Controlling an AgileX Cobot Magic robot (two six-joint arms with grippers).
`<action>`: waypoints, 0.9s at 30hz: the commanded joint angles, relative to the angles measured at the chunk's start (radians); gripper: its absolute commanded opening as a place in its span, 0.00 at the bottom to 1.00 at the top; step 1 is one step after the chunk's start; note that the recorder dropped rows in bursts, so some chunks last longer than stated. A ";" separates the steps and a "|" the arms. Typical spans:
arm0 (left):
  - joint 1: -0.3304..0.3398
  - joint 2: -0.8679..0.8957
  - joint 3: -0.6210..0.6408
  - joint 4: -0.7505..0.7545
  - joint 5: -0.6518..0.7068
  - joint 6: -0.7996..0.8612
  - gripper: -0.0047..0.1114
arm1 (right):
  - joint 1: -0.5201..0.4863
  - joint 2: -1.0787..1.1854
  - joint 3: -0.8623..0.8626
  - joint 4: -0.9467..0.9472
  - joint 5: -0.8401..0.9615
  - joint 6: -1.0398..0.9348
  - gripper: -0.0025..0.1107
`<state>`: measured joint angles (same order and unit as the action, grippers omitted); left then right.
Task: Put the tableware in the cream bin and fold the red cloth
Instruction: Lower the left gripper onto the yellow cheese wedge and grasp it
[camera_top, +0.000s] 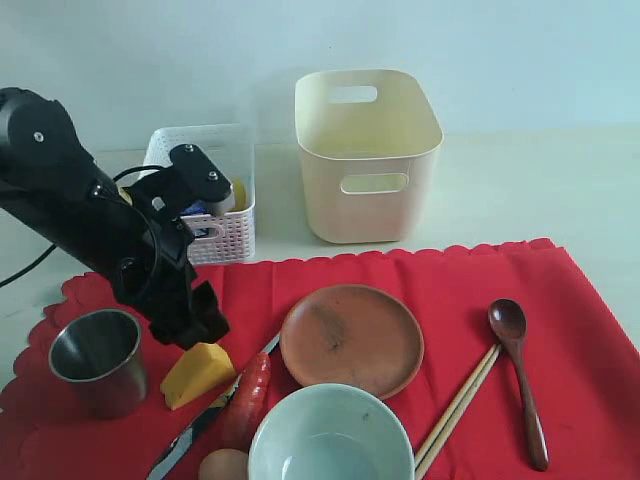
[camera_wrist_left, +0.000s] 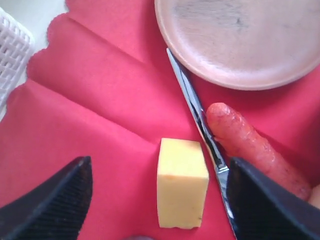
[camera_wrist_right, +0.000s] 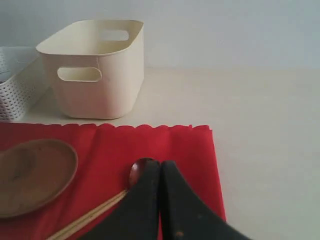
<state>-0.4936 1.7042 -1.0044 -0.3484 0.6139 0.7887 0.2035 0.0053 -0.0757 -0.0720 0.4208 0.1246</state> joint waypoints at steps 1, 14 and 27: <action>-0.005 0.040 0.005 -0.003 -0.025 -0.004 0.65 | -0.005 -0.005 0.013 0.113 -0.002 0.001 0.02; -0.005 0.125 0.005 -0.001 -0.029 -0.004 0.65 | -0.005 -0.005 0.064 0.105 -0.008 0.066 0.02; -0.005 0.169 0.005 0.002 -0.024 -0.004 0.41 | -0.005 -0.005 0.068 -0.008 -0.013 0.195 0.02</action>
<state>-0.4936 1.8697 -1.0044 -0.3484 0.5934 0.7887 0.2035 0.0053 -0.0100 -0.0525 0.4210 0.2989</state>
